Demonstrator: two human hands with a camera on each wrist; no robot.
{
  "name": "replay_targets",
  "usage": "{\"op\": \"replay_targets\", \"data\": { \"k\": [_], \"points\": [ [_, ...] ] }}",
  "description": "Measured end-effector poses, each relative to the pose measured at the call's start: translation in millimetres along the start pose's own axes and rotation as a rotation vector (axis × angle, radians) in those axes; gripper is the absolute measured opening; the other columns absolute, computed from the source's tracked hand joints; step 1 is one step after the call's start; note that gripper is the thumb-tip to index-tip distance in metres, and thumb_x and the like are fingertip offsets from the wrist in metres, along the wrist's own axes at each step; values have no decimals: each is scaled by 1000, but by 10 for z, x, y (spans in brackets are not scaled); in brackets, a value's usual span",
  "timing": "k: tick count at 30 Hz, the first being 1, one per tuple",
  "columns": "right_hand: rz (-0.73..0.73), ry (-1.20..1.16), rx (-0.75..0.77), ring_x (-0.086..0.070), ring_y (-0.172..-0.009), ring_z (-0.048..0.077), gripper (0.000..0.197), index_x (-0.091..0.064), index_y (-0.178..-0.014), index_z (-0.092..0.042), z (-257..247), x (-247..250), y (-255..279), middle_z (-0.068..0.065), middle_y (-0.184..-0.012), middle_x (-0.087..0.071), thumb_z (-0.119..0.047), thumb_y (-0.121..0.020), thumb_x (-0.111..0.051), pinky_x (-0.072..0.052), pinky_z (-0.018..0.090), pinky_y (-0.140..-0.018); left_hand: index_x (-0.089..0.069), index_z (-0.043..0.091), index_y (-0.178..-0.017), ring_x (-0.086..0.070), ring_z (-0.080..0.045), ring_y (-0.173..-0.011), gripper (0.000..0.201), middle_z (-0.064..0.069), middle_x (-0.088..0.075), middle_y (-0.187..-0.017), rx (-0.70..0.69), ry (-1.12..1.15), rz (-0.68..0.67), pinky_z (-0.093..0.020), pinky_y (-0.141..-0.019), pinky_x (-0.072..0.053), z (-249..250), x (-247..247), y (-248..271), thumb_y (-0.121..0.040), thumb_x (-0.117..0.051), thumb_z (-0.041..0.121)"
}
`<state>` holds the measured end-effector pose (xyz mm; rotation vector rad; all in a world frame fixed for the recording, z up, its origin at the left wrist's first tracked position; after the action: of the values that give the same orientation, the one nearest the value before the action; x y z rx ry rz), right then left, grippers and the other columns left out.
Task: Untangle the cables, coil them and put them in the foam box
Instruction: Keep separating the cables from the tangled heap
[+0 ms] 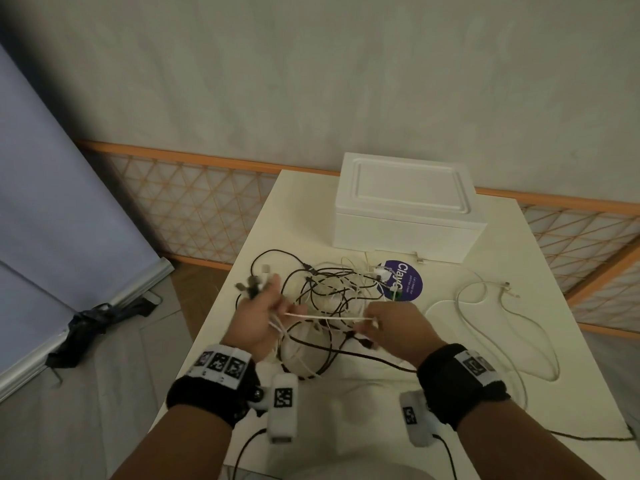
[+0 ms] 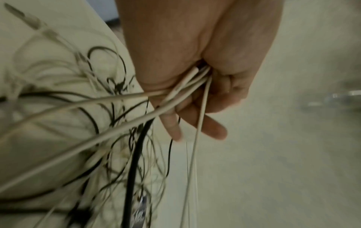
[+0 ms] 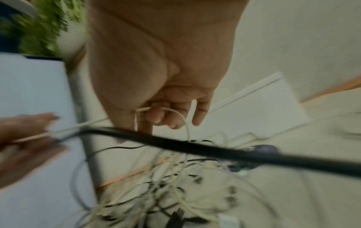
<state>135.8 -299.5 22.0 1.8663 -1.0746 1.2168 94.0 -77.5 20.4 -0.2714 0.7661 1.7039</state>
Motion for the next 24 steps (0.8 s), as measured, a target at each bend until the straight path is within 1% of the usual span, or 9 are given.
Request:
{"op": "replay_targets", "data": {
  "k": [4, 7, 10, 12, 14, 16, 18, 21, 24],
  "points": [
    [109, -86, -71, -58, -86, 16, 23, -69, -82, -15, 379, 33, 40, -1, -87, -64, -38, -87, -63, -48, 33, -80, -35, 21, -46, -28, -11, -37, 53, 6, -24, -43, -51, 3, 117, -26, -50, -44, 248, 275, 41, -95, -46, 37],
    [151, -186, -59, -53, -80, 14, 22, -64, -81, -12, 207, 138, 16, 0, -84, -59, -32, -89, -62, -39, 23, -71, -37, 21, -56, -22, -6, -34, 42, 6, -27, -46, -61, -59, 135, -18, -35, -26, 224, 216, 28, -95, -52, 28],
    [150, -296, -36, -49, -64, 3, 22, -61, -80, -15, -143, 347, -21, -7, -70, -56, -33, -91, -60, -36, 20, -60, -53, 16, -64, -24, -7, -34, 27, 1, -34, -52, -82, -306, 60, -18, -36, -23, 113, 19, -15, -89, -62, 16],
    [142, -342, 55, -54, -67, 8, 19, -67, -86, -13, -443, 518, -23, -5, -73, -61, -30, -89, -63, -43, 24, -66, -68, 17, -75, -34, -9, -40, 10, -3, -50, -54, -92, -521, -54, -21, -42, -29, 41, -234, 6, -83, -71, 12],
    [171, -412, 119, -60, -77, 14, 11, -71, -89, -12, -672, 693, -13, 0, -82, -68, -21, -86, -65, -47, 30, -74, -72, 16, -88, -52, -7, -49, 13, -3, -67, -65, -100, -690, -155, -21, -52, -40, -36, -483, 16, -78, -76, 8],
    [224, -494, 123, -62, -78, 11, 8, -72, -89, -12, -774, 819, -15, -3, -83, -70, -14, -83, -67, -49, 27, -75, -69, 16, -79, -52, 1, -45, 11, 8, -63, -53, -103, -778, -121, -18, -51, -41, -56, -631, -22, -79, -74, 6],
    [319, -608, 76, -60, -69, 3, 8, -70, -86, -17, -754, 849, -29, -13, -79, -64, -14, -79, -73, -51, 22, -67, -67, 15, -72, -50, -2, -42, 12, 9, -58, -47, -114, -775, -21, -19, -45, -40, -17, -649, -64, -82, -73, 10],
    [420, -754, 2, -59, -71, 1, 31, -59, -92, -27, -594, 771, -51, -12, -89, -59, -19, -72, -81, -52, 17, -61, -70, 12, -74, -47, -8, -41, 8, 2, -65, -60, -110, -542, 8, -21, -41, -36, 97, -655, -28, -81, -72, 10],
    [225, -720, 20, -61, -76, 3, 42, -53, -103, -24, -564, 518, -115, -6, -89, -63, -18, -72, -81, -51, 18, -67, -73, 8, -77, -50, -10, -41, 5, -8, -67, -70, -131, -304, -63, -17, -36, -32, 223, -753, 27, -77, -72, 3]
  ]
}}
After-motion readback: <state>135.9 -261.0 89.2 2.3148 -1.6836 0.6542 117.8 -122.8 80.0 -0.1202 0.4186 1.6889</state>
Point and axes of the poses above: each hand's wrist, its own y-axis away from the middle knuckle, its own x-axis out of the back of the hand, z = x × y, the point moved 5 cm from there along -y, towards the middle knuckle
